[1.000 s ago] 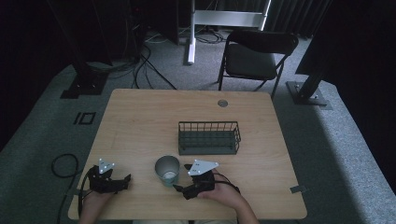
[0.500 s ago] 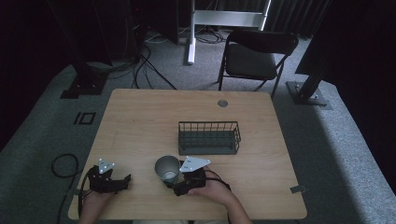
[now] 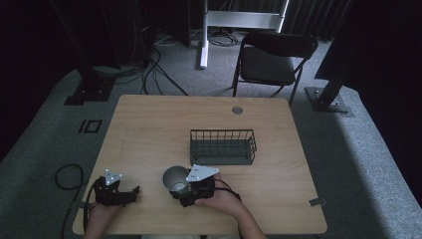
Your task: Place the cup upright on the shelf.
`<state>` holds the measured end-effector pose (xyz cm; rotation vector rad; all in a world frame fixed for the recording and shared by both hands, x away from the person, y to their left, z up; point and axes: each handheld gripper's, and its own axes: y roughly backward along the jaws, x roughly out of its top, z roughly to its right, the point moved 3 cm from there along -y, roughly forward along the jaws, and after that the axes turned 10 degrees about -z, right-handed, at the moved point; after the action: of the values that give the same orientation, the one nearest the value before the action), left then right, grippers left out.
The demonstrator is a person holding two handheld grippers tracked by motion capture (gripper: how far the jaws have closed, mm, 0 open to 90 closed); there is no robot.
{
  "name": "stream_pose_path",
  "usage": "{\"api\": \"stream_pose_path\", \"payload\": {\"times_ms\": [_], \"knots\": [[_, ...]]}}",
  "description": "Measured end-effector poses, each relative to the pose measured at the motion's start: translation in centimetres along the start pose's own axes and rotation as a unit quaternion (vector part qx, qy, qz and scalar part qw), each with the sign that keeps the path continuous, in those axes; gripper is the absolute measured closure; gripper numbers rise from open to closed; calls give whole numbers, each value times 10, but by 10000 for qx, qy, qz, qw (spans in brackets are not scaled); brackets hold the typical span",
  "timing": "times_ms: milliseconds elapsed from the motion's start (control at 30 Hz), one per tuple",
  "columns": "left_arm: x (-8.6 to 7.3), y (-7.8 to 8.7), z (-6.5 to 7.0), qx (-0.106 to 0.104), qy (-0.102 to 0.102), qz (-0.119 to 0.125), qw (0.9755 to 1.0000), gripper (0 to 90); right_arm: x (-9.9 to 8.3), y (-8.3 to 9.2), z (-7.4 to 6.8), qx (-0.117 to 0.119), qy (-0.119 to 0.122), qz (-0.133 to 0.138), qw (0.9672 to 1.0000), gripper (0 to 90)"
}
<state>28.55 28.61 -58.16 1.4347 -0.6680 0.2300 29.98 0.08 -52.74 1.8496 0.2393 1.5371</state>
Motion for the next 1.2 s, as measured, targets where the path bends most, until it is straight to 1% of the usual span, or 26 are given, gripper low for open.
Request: {"api": "stream_pose_path", "payload": {"times_ms": [67,200,267,300,367,400,433,467,533,567,633,667,733,800,867,900,967,1033,1067,1133,1200], "knots": [[0,0,0,0,-1,0,10000,5,2,0,-1,-2,-8,20,10000,140],[0,0,0,0,1,0,10000,5,9,2,1,-21,-149,150,9998,140],[0,0,0,-1,5,4,10000,5,12,4,1,-5,-147,168,9998,140],[0,0,0,0,5,3,10000,6,17,7,1,18,-128,181,9998,140],[0,0,0,0,4,4,10000,6,19,8,1,-5,-121,196,9997,140],[0,0,0,-1,5,3,10000,6,25,12,2,0,-131,226,9997,140],[0,0,0,-3,12,9,10000,6,25,12,2,0,-131,226,9997,140],[0,0,0,-4,14,8,10000,5,29,14,3,-65,-139,303,9994,140],[0,0,0,-5,22,15,10000,5,34,18,6,-73,-166,327,9993,140],[0,0,0,-5,16,7,10000,5,36,20,6,-92,-212,393,9990,140],[0,0,0,0,7,7,10000,5,45,28,10,-171,-277,538,9980,140],[0,0,0,0,7,7,10000,5,45,28,10,-171,-277,538,9980,140],[0,0,0,-2,6,7,10000,5,52,37,15,-277,-334,665,9968,140],[0,0,0,-1,6,7,10000,5,54,39,16,-285,-320,680,9968,140],[0,0,0,-1,7,7,10000,5,59,44,21,-367,-413,778,9954,140],[0,0,0,-2,7,7,10000,6,62,49,25,-471,-439,815,9946,141],[0,0,0,-3,4,0,10000,5,63,52,27,-512,-443,820,9943,140],[0,0,0,-3,6,0,10000,6,66,58,32,-646,-512,900,9925,141],[0,0,0,-2,6,1,10000,6,68,61,35,-671,-541,915,9921,141],[0,0,0,-2,9,7,10000,5,70,67,40,-787,-614,986,9901,140],[0,0,0,-3,5,0,10000,6,71,69,42,-829,-605,992,9898,140]]}}
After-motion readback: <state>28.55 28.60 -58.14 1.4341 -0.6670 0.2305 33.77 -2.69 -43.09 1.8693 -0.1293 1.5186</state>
